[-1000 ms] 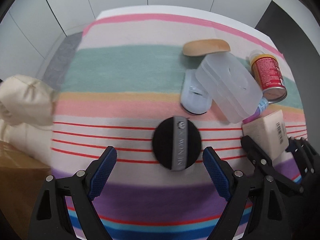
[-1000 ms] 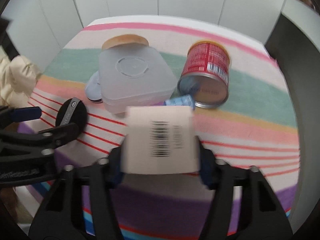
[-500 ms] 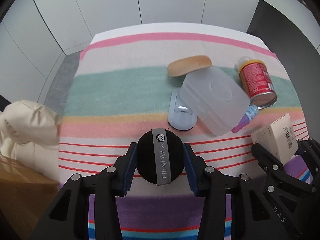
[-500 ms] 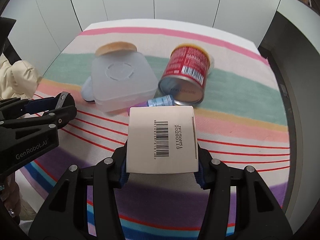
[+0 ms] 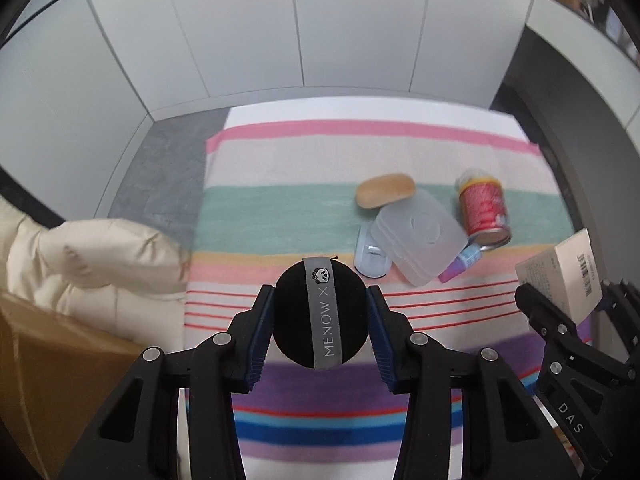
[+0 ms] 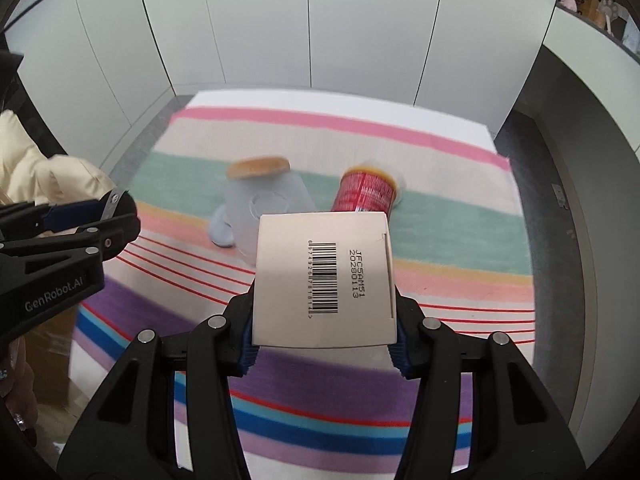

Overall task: Organize objects
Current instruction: 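Lift the black puff and barcode box and carry them toward the cardboard box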

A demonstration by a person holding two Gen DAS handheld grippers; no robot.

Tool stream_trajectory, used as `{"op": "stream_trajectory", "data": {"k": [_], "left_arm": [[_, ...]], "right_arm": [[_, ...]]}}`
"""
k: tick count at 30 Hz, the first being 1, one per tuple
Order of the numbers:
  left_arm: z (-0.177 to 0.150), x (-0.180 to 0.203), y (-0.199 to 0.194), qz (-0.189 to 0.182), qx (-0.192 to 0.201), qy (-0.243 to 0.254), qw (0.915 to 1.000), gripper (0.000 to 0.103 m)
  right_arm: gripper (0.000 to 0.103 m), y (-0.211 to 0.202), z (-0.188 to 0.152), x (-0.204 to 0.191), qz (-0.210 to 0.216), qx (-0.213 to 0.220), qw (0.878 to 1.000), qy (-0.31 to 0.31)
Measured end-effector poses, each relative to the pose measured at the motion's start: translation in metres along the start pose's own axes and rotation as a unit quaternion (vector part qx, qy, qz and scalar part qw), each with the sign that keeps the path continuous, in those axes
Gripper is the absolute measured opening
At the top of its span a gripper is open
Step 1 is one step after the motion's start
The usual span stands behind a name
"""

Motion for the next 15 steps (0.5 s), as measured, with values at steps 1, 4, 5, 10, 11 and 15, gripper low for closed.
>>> {"op": "stream_trajectory", "data": {"k": [1, 4, 5, 10, 11, 15], "left_arm": [[0.002, -0.003, -0.007, -0.001, 0.002, -0.005, 1.0, 0.046], [0.006, -0.013, -0.036, 0.002, 0.028, -0.013, 0.9995, 0.046], [0.007, -0.014, -0.046, 0.009, 0.038, -0.011, 0.9992, 0.046], [0.0, -0.019, -0.092, 0.0, 0.064, -0.009, 0.9979, 0.046], [-0.003, -0.02, -0.1, 0.002, 0.068, -0.007, 0.9976, 0.046], [-0.017, -0.02, -0.128, 0.004, 0.08, 0.002, 0.9968, 0.046]], "right_arm": [[0.053, -0.008, 0.002, -0.002, -0.001, 0.004, 1.0, -0.001], [0.053, -0.032, 0.009, -0.007, -0.002, 0.016, 1.0, -0.004], [0.053, -0.041, 0.01, -0.008, -0.002, 0.02, 1.0, -0.005], [0.053, -0.077, 0.012, -0.013, -0.006, 0.034, 0.999, -0.006], [0.053, -0.083, 0.011, -0.013, -0.007, 0.035, 0.999, -0.006], [0.053, -0.106, 0.005, -0.014, -0.005, 0.039, 0.999, -0.002]]}}
Point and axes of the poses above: each gripper's, at about its wrist camera, not at the fingertips, and y roughly the way its jaws point, x to its right, z to its top, the point moved 3 cm from there along y, roughly the way its jaws point, and after that the axes turned 6 degrees about z, right-handed, at the moved point
